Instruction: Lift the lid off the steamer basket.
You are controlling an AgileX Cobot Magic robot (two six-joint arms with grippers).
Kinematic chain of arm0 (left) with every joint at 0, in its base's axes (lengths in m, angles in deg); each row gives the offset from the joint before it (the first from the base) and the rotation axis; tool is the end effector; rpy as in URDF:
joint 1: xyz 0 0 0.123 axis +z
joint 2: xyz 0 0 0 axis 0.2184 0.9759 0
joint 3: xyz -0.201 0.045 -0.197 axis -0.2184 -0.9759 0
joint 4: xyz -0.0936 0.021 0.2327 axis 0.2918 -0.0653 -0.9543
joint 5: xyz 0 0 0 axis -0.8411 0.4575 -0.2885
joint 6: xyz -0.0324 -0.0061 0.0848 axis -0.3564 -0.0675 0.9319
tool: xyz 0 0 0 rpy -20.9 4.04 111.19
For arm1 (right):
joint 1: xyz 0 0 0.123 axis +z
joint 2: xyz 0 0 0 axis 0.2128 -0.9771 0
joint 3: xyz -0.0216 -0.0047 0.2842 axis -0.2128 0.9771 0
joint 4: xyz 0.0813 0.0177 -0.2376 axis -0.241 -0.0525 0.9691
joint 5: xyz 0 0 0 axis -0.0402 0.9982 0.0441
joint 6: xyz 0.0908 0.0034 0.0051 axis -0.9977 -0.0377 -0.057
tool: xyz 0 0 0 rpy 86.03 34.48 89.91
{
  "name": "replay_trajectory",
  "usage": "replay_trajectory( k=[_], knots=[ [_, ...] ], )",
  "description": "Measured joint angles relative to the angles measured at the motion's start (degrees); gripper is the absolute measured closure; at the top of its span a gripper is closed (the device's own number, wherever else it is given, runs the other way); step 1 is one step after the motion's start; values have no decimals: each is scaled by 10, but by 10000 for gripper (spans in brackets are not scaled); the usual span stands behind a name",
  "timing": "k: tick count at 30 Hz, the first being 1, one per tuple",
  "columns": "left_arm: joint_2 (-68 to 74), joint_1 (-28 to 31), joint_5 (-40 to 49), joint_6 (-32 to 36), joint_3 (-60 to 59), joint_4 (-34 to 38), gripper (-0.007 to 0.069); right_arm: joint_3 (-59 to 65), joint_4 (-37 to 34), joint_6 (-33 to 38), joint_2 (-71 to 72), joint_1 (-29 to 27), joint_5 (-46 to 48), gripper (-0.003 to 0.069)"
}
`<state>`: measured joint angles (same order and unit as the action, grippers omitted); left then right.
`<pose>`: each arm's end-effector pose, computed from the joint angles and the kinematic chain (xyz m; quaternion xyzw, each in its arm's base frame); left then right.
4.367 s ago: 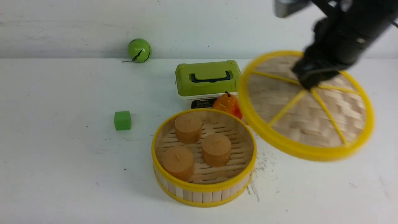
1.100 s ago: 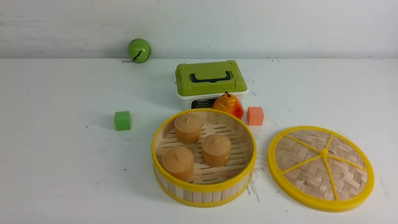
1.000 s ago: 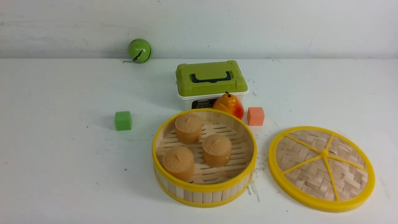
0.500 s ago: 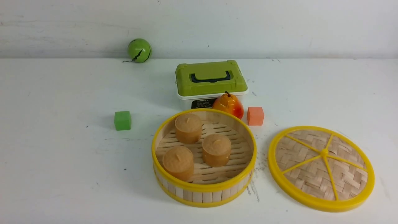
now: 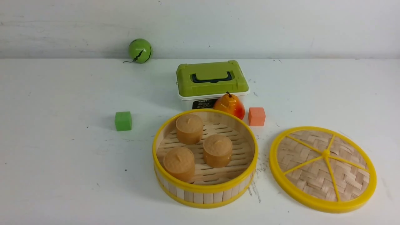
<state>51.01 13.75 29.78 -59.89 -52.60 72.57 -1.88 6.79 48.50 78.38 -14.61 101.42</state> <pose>0.0528 0.0024 0.1704 -0.0776 0.8022 -0.0367 0.5908 0.0521 0.0000 0.1728 0.0635 0.8046 0.0369 0.5893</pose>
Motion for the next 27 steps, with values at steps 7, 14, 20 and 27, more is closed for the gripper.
replay_trajectory(
  k=[7, 14, 20, 27],
  knots=[
    [0, 0, 0, 0, 0, 0, 385, 0, -4, 0, 0, 0, 0, 662],
    [0, 0, 0, 0, 0, 0, 385, 0, -4, 0, 0, 0, 0, 657],
    [0, 0, 0, 0, 0, 0, 385, 0, -4, 0, 0, 0, 0, 650],
    [0, 0, 0, 0, 0, 0, 385, 0, -4, 0, 0, 0, 0, 641]
  ],
)
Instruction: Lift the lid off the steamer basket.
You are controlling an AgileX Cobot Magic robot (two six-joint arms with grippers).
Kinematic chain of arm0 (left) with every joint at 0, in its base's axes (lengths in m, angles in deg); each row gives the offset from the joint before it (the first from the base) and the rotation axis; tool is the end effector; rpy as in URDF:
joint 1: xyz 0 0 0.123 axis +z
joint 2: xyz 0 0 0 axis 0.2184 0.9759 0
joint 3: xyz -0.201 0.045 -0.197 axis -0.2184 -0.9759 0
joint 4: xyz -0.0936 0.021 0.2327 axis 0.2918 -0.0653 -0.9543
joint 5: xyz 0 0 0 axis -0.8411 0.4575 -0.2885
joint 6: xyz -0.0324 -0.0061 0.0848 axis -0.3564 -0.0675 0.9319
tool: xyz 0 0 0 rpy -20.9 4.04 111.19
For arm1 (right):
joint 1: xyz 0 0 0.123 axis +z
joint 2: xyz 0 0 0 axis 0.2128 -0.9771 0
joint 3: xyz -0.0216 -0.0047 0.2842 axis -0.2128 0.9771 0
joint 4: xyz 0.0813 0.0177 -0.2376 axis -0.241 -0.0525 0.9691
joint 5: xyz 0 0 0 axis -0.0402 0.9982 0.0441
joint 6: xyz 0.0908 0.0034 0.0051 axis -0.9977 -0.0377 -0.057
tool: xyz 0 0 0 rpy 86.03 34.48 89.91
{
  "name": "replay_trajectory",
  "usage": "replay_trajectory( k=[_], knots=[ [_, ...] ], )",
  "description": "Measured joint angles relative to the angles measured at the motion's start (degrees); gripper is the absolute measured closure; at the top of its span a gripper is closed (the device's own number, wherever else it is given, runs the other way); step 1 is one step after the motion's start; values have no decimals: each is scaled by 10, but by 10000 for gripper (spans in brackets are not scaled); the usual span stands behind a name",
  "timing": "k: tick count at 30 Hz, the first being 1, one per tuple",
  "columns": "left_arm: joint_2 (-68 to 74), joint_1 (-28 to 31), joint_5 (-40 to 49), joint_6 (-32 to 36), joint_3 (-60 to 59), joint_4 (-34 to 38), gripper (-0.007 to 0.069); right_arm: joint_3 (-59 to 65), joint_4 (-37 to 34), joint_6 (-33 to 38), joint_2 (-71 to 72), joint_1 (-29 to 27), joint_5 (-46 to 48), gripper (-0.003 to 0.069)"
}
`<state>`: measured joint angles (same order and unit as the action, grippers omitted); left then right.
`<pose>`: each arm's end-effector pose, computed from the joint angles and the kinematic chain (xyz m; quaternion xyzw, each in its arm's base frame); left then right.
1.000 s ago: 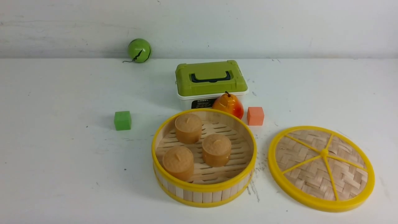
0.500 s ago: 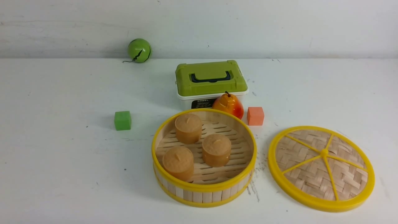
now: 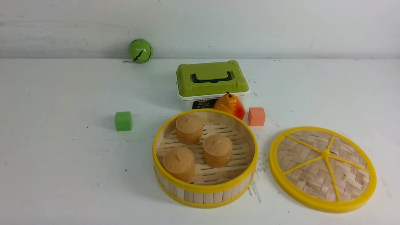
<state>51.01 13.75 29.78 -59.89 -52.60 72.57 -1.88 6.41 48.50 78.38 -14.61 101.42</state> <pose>0.0528 0.0024 0.1704 -0.0776 0.8022 -0.0367 0.5908 0.0522 0.0002 0.1728 0.0652 0.8044 0.0397 0.5892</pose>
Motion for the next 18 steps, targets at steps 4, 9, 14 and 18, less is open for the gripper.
replay_trajectory(
  k=[4, 9, 14, 18],
  knots=[
    [0, 0, 0, 0, 0, 0, 385, 0, 0, 0, 0, 0, 0, 634],
    [0, 0, 0, 0, 0, 0, 385, 0, 0, 0, 0, 0, 0, 630],
    [0, 0, 0, 0, 0, 0, 385, 0, 0, 0, 0, 0, 0, 630],
    [0, 0, 0, 0, 0, 0, 385, 0, 0, 0, 0, 0, 0, 630]
  ],
)
